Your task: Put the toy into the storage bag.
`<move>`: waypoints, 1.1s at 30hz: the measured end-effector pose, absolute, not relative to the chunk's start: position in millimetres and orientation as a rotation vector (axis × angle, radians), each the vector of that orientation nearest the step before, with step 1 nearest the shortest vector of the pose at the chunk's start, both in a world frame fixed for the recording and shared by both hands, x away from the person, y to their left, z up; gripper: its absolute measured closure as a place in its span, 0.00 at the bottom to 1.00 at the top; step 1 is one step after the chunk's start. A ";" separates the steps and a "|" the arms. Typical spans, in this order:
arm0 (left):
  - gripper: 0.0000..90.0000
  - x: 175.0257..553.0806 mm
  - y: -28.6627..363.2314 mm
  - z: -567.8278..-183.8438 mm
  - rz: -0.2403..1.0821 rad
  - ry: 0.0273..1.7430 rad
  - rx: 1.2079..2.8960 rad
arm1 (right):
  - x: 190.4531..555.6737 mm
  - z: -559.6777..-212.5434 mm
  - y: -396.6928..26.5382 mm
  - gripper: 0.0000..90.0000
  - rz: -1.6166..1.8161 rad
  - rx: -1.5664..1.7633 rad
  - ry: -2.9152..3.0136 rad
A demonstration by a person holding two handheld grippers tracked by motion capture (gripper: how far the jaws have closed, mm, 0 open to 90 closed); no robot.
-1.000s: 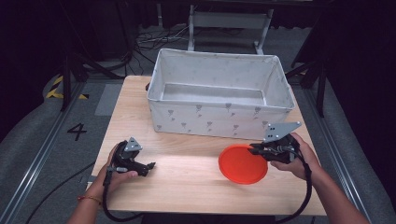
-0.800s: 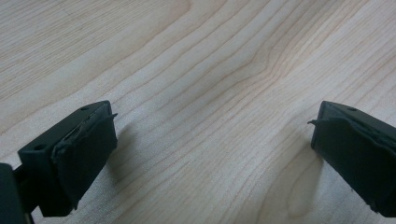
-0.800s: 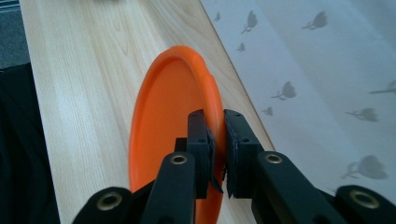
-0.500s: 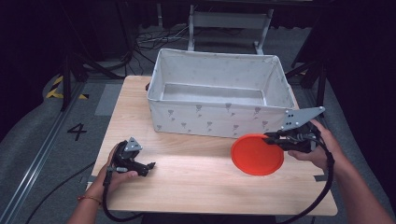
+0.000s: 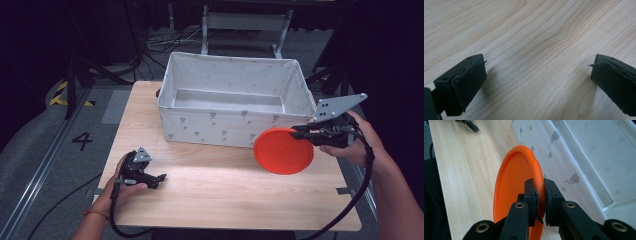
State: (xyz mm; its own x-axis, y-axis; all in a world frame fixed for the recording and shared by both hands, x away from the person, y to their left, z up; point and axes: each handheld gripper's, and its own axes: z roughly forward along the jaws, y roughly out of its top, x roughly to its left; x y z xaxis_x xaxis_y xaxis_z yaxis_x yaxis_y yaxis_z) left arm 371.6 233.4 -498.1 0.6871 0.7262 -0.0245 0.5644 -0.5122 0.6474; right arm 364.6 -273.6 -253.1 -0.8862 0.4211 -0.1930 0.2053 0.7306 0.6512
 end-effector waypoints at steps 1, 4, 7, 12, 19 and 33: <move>0.01 371.6 233.4 -498.2 0.331 0.985 2.260 | 365.8 -250.6 -273.7 0.92 0.929 0.483 2.608; 0.01 371.6 233.4 -498.2 0.331 0.985 2.259 | 370.3 -244.4 -272.3 0.92 0.926 0.479 2.602; 0.01 371.6 233.4 -498.2 0.331 0.985 2.260 | 373.7 -239.7 -271.4 0.92 0.955 0.473 2.582; 0.01 371.6 233.4 -498.2 0.331 0.985 2.260 | 377.0 -231.4 -269.8 0.92 0.942 0.465 2.566; 0.01 371.6 233.4 -498.2 0.331 0.985 2.259 | 382.9 -214.9 -269.2 0.92 0.940 0.467 2.540; 0.01 371.6 233.4 -498.1 0.331 0.985 2.260 | 404.9 -186.0 -265.5 0.92 0.907 0.482 2.502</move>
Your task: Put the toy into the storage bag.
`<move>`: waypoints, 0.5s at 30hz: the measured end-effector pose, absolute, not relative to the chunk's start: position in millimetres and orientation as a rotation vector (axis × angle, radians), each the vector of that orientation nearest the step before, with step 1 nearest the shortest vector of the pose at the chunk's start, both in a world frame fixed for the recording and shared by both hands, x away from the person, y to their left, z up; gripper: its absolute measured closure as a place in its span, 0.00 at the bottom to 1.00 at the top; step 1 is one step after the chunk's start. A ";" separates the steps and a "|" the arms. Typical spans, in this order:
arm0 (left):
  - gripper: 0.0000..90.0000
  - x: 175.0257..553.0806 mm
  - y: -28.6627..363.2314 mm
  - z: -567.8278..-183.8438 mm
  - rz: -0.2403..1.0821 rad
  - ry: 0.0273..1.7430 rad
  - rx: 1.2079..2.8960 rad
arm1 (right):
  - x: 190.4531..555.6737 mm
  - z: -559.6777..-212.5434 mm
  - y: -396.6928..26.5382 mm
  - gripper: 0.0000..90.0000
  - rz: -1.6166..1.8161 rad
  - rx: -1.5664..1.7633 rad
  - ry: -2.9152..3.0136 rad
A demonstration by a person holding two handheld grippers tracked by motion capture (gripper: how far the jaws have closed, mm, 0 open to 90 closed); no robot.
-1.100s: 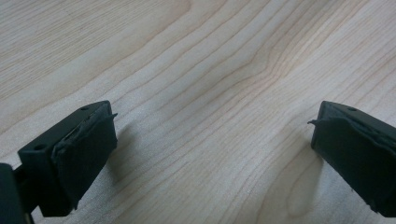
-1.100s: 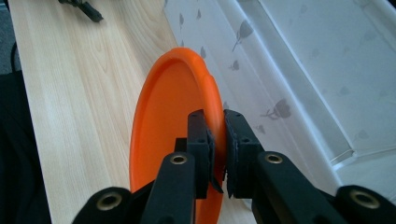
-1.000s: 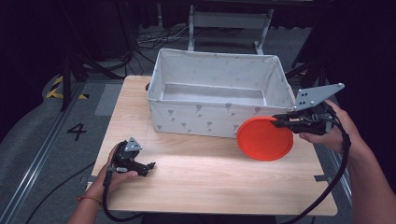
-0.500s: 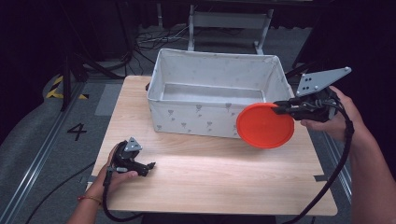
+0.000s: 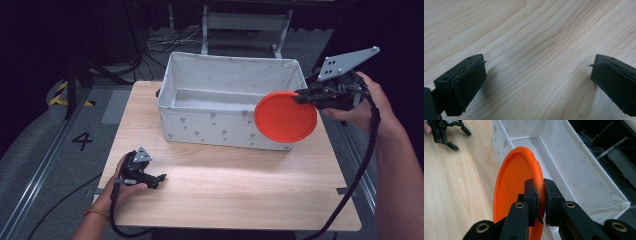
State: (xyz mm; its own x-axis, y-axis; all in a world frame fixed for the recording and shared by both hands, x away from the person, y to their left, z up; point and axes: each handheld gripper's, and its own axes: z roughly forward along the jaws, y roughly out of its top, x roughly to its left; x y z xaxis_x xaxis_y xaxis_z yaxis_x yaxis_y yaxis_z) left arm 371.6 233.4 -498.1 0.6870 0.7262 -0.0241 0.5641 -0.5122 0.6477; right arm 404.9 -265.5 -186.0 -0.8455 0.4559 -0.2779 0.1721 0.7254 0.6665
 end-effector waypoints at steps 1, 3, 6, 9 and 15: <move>0.01 371.6 233.5 -497.9 0.328 0.985 2.262 | 406.8 -184.0 -265.7 0.92 0.903 0.484 2.498; 0.01 371.7 233.5 -497.9 0.329 0.984 2.263 | 409.6 -181.5 -265.7 0.92 0.901 0.487 2.492; 0.01 372.0 233.6 -498.0 0.329 0.981 2.263 | 415.3 -178.9 -265.5 0.92 0.884 0.501 2.487; 0.01 372.0 233.6 -498.0 0.329 0.981 2.263 | 422.8 -176.7 -266.3 0.92 0.883 0.518 2.474; 0.00 373.2 233.0 -498.1 0.330 0.980 2.261 | 439.9 -172.1 -267.6 0.92 0.872 0.552 2.449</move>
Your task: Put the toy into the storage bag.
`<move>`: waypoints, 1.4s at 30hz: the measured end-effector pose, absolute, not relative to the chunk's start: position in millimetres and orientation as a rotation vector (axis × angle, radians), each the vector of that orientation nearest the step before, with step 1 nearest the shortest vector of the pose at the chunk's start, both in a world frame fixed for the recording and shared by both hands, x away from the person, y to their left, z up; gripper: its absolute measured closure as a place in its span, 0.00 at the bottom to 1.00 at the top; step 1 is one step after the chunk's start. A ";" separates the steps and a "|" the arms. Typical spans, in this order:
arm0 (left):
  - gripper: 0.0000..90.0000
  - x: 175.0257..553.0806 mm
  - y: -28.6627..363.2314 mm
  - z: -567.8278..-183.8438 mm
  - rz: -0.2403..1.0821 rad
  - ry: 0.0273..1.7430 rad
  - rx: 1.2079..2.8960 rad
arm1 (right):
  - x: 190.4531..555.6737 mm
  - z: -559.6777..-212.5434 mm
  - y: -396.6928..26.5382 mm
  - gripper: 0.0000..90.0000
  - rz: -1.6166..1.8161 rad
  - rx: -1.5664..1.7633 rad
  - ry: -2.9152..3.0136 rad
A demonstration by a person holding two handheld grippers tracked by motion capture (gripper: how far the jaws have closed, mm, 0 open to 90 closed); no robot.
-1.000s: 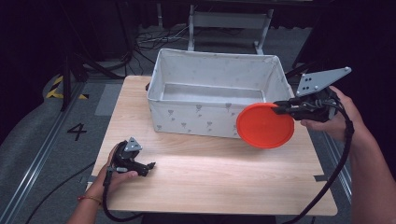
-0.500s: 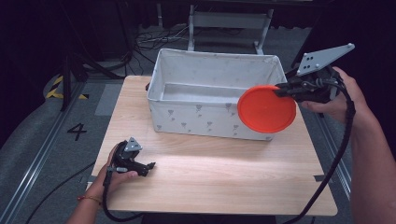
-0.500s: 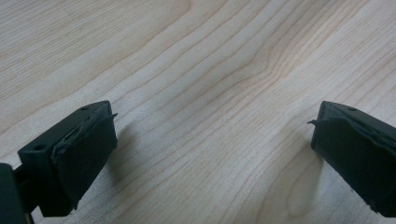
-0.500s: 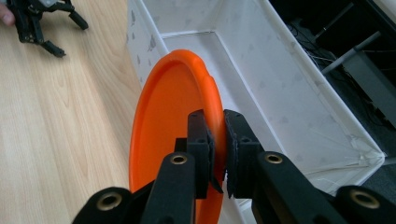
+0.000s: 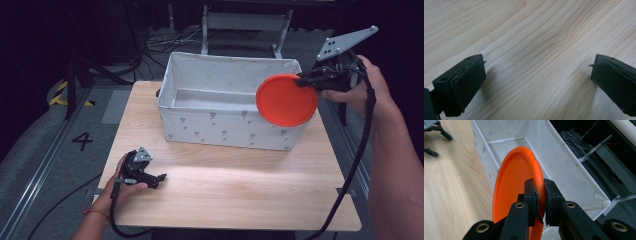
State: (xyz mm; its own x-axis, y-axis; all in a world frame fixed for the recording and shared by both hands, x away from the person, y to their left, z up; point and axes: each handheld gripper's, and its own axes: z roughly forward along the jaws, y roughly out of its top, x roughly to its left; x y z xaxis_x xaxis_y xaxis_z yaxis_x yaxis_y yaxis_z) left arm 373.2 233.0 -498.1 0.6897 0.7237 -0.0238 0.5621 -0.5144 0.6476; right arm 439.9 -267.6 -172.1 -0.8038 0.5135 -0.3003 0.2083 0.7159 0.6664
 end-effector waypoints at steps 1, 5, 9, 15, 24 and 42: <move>0.00 373.2 233.0 -498.1 0.330 0.981 2.261 | 442.9 -171.2 -267.8 0.92 0.865 0.558 2.443; 0.00 373.3 233.0 -498.0 0.321 0.979 2.263 | 456.5 -172.1 -268.7 0.92 0.876 0.569 2.421; 0.00 373.5 233.0 -498.1 0.321 0.977 2.262 | 469.7 -177.9 -268.6 0.92 0.872 0.595 2.416; 0.00 375.4 232.3 -498.1 0.323 0.968 2.269 | 486.2 -183.5 -270.9 0.92 0.856 0.658 2.391; 0.00 376.1 232.6 -497.9 0.333 0.958 2.273 | 507.9 -195.1 -273.8 0.92 0.845 0.713 2.355; 0.00 376.3 232.5 -498.1 0.324 0.957 2.271 | 522.3 -265.0 -261.3 0.92 0.712 0.623 2.525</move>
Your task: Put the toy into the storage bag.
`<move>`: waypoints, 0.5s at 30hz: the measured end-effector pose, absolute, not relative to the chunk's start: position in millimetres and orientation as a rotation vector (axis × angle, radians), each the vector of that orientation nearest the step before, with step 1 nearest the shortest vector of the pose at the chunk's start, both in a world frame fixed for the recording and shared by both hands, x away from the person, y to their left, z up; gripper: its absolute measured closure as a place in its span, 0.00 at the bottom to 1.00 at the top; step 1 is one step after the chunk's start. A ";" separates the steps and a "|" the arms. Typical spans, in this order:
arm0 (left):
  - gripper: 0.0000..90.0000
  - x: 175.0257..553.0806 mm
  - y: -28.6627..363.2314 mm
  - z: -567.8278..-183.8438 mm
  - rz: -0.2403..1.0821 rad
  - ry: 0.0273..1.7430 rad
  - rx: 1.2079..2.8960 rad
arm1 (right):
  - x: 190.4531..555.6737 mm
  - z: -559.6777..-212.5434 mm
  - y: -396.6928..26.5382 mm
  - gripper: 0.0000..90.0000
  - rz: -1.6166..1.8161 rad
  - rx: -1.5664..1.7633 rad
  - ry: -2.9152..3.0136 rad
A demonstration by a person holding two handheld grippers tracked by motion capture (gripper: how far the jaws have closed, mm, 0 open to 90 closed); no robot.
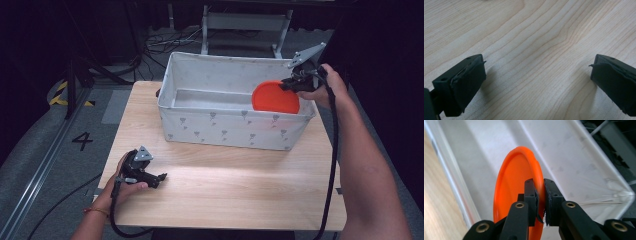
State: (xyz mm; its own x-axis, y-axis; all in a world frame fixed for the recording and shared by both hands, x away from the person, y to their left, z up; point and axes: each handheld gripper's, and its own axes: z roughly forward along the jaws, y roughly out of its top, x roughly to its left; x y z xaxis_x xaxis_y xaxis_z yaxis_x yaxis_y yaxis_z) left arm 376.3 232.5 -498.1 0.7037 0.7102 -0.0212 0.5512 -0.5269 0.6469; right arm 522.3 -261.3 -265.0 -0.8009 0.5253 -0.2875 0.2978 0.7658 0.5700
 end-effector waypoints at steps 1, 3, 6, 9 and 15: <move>0.00 376.3 232.5 -498.2 0.324 0.957 2.271 | 522.5 -268.3 -260.1 0.92 0.696 0.614 2.539; 0.00 376.3 232.5 -498.2 0.324 0.957 2.271 | 522.4 -276.3 -255.7 0.92 0.652 0.582 2.574; 0.00 376.3 232.4 -498.2 0.324 0.957 2.270 | 521.4 -286.0 -248.6 0.92 0.621 0.540 2.626; 0.00 376.3 232.5 -498.2 0.324 0.957 2.271 | 521.3 -289.9 -245.4 0.92 0.604 0.528 2.649; 0.00 376.3 232.5 -498.2 0.324 0.957 2.271 | 520.6 -302.0 -236.9 0.91 0.533 0.449 2.733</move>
State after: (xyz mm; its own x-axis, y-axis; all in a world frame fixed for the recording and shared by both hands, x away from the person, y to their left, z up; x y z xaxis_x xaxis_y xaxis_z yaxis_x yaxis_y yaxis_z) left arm 376.3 232.5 -498.2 0.7038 0.7101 -0.0217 0.5511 -0.5265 0.6474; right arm 520.6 -236.9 -302.0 -0.8995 0.3601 -0.2476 0.2408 0.8812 0.4068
